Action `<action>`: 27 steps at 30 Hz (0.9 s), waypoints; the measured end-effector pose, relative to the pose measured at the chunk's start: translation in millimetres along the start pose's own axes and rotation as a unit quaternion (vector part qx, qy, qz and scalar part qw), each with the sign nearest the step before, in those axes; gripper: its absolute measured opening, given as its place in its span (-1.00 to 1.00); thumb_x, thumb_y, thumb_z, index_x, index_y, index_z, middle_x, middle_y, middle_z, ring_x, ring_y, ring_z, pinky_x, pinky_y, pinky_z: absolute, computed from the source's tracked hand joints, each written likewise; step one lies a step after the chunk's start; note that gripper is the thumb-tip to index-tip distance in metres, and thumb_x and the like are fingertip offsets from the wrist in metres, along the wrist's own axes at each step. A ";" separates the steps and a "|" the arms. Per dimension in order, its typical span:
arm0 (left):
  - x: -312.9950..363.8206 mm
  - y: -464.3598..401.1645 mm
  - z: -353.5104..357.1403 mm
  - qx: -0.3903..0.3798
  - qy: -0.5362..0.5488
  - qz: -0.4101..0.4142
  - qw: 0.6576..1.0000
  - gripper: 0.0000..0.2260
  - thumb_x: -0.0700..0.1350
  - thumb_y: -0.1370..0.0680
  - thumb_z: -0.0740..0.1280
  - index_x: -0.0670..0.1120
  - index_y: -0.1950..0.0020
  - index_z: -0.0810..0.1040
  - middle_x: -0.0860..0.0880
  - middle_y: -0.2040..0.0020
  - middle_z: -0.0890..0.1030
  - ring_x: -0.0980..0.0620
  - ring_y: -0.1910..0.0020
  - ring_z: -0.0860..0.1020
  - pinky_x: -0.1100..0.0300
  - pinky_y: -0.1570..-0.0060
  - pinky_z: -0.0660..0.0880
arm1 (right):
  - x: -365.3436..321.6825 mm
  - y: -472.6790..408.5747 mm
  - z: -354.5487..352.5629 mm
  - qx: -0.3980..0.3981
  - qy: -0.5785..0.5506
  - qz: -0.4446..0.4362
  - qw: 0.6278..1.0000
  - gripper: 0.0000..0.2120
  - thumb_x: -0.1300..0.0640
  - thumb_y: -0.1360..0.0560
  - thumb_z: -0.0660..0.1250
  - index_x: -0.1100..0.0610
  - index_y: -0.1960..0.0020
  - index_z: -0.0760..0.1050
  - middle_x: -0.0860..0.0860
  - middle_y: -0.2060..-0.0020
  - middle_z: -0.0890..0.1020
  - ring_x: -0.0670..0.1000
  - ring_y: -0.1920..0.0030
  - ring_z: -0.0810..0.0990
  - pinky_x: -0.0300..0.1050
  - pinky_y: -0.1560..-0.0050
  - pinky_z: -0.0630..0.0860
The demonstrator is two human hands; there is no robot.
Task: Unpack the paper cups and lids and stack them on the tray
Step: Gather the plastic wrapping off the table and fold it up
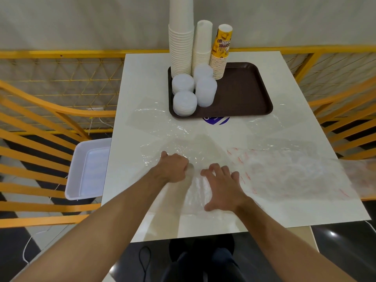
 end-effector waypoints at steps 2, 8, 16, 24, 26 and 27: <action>-1.2 2.7 -4.3 -0.029 0.066 0.023 0.997 -0.88 -0.23 -0.49 0.26 -0.04 0.03 0.46 0.01 0.09 0.51 -0.02 0.05 0.44 0.10 -0.10 0.31 | 5.2 0.9 -10.2 0.035 -0.071 0.000 0.997 -0.10 -0.20 -0.21 0.54 -0.14 -0.45 0.21 -0.09 -0.33 0.18 0.05 -0.31 0.24 -0.01 -0.22 0.22; -13.5 29.0 -31.6 -0.039 0.289 0.077 0.953 -0.85 -0.30 -0.47 0.41 -0.12 0.16 0.46 -0.08 0.18 0.67 0.05 0.21 0.69 0.32 0.24 0.47 | 34.7 -18.6 -53.3 0.037 -0.289 0.038 0.956 -0.51 -0.10 -0.39 0.55 -0.19 -0.26 0.47 -0.18 -0.41 0.36 -0.08 -0.42 0.28 0.04 -0.42 0.22; -8.6 64.2 -53.0 -0.096 0.428 0.039 0.898 -0.82 -0.14 -0.56 0.41 -0.06 -0.16 0.60 -0.01 -0.02 0.71 -0.02 0.22 0.68 0.28 0.24 0.51 | 15.2 -33.0 -126.6 -0.063 -0.367 -0.068 0.926 -0.86 0.19 -0.49 0.50 0.10 -0.04 0.66 -0.03 0.18 0.75 -0.05 0.13 0.72 -0.21 -0.06 0.57; 1.7 84.0 -72.6 0.021 0.602 0.053 0.796 -0.83 -0.14 -0.63 0.30 -0.15 -0.07 0.67 -0.09 0.01 0.72 -0.06 0.22 0.57 0.20 0.15 0.47 | 47.5 -22.2 -135.1 0.063 -0.669 0.002 0.741 -0.41 -0.13 -0.35 0.56 -0.02 -0.32 0.50 -0.12 -0.25 0.60 -0.08 -0.23 0.56 -0.08 -0.25 0.37; 6.1 87.9 -75.9 0.036 0.673 0.053 0.737 -0.84 -0.14 -0.62 0.31 -0.16 -0.05 0.66 -0.11 0.03 0.71 -0.06 0.25 0.59 0.21 0.15 0.52 | 40.3 -19.7 -101.7 -0.046 -0.755 0.016 0.654 -0.12 -0.26 -0.18 0.62 0.07 -0.39 0.46 0.05 -0.35 0.55 0.07 -0.29 0.48 0.04 -0.31 0.31; 7.8 89.6 -77.4 0.043 0.701 0.052 0.710 -0.84 -0.12 -0.60 0.32 -0.16 -0.04 0.65 -0.11 0.04 0.70 -0.06 0.26 0.61 0.21 0.17 0.53 | 32.0 -16.2 -89.6 -0.103 -0.778 0.006 0.619 -0.01 -0.26 -0.17 0.64 0.14 -0.46 0.41 0.14 -0.40 0.50 0.15 -0.34 0.45 0.09 -0.38 0.30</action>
Point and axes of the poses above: each hand's wrist, its own y-axis away from the middle knuckle, its own z-axis out of the palm, x = y × z, the point moved 5 cm from there along -y, towards the middle knuckle
